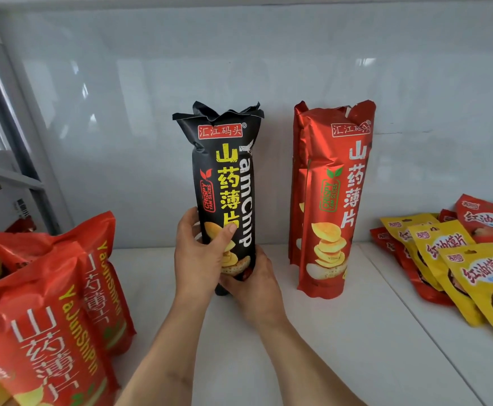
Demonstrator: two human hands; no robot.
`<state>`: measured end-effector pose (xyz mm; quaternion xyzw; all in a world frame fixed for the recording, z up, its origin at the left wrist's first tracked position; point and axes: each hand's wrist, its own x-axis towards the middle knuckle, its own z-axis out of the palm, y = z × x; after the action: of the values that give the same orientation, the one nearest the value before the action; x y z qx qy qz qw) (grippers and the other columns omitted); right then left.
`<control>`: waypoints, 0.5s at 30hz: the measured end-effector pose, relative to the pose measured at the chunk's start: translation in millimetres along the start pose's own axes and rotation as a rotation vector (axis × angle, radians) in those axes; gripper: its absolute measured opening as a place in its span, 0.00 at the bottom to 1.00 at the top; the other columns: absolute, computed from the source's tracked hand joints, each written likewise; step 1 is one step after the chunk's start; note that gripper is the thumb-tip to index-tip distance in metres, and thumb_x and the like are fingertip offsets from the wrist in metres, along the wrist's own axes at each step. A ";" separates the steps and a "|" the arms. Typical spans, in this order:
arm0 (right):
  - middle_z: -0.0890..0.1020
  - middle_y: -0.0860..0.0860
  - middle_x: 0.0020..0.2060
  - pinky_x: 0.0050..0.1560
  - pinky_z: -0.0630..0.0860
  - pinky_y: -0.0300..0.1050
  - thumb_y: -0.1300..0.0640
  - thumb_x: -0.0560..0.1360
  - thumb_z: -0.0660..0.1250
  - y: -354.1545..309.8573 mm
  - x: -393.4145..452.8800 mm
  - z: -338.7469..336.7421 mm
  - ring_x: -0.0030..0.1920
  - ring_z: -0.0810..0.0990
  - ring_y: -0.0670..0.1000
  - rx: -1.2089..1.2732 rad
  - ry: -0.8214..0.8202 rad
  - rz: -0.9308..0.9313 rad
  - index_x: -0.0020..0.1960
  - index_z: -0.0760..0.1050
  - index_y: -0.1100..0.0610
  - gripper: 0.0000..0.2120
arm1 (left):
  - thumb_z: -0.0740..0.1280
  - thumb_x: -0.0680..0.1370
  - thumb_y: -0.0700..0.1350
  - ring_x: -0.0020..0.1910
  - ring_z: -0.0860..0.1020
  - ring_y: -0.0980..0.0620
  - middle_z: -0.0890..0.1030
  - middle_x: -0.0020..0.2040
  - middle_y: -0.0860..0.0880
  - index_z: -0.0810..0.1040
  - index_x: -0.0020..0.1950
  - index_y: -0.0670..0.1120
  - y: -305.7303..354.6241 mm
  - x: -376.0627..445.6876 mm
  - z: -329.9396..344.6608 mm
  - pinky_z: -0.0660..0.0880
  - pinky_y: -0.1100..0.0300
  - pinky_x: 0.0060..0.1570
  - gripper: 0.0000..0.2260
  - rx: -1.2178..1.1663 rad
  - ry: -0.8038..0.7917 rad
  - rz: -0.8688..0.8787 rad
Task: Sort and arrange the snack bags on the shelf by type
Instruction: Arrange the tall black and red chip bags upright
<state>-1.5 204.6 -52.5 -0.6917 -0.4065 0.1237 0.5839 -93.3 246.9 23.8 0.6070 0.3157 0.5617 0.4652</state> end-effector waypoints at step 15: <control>0.74 0.42 0.63 0.61 0.78 0.51 0.33 0.58 0.77 2.0 8.1 0.4 0.64 0.75 0.45 -0.024 0.034 -0.009 0.72 0.63 0.42 0.47 | 0.77 0.73 0.49 0.52 0.83 0.62 0.84 0.58 0.53 0.76 0.65 0.49 -21.0 12.3 -4.8 0.78 0.69 0.46 0.23 -0.220 -0.093 -0.034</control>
<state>4.3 210.7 -51.9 -0.6987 -0.4011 0.1044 0.5831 -93.0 266.8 9.0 0.5722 0.2403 0.5562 0.5527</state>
